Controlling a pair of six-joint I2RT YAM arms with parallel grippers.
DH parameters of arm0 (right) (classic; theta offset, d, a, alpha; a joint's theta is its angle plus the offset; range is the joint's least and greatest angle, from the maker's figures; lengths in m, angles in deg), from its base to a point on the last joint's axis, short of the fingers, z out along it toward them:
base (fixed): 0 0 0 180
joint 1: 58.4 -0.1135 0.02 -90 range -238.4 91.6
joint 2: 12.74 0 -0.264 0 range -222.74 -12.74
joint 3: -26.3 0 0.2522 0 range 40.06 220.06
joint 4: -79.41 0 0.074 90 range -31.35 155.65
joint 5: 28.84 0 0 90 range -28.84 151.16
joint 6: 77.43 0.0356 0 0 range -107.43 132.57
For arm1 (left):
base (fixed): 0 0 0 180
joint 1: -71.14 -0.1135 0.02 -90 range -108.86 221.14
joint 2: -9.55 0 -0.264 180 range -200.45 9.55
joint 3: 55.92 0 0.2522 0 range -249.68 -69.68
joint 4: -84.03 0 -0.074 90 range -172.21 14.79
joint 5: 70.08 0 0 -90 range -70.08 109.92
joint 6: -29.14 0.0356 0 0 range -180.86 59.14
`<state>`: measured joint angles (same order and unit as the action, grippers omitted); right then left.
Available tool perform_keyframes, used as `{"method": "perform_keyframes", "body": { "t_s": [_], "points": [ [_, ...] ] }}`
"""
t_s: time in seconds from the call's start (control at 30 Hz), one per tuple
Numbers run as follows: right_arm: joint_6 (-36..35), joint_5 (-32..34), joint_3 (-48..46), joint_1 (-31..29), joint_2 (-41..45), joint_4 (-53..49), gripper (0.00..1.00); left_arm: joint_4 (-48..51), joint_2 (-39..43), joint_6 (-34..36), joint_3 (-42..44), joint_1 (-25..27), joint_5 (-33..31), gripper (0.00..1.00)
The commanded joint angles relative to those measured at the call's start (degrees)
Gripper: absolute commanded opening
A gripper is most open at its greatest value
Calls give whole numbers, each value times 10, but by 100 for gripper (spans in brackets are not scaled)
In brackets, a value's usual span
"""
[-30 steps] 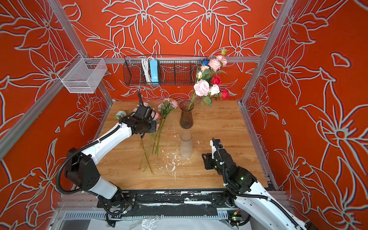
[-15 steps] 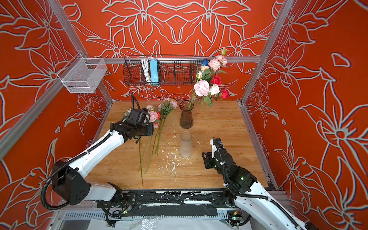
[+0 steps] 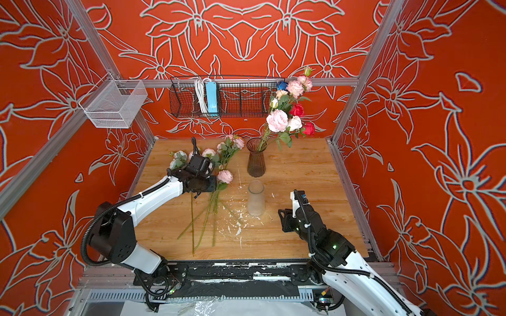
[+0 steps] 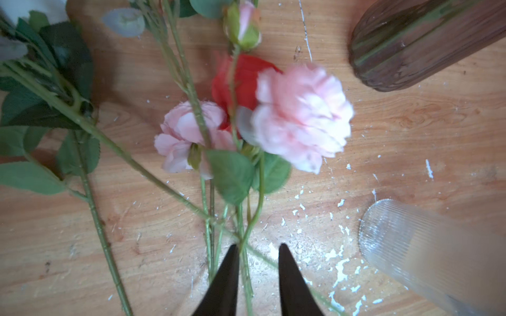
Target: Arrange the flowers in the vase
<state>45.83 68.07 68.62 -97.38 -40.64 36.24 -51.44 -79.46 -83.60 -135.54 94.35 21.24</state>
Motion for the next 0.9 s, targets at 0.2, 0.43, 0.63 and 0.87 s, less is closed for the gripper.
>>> {"method": "perform_keyframes", "body": {
  "t_s": [0.2,0.43,0.63,0.87],
  "points": [
    [2,14,-13,-3,-5,6,34,39,32,-3,-5,-3,19,44],
    [13,46,-35,-2,10,13,41,75,44,8,-13,-1,28,49],
    [33,70,-47,-2,24,14,60,111,14,22,-41,5,5,49],
    [36,78,-90,-2,87,39,53,151,-55,43,-95,27,-20,46]
  ]
}}
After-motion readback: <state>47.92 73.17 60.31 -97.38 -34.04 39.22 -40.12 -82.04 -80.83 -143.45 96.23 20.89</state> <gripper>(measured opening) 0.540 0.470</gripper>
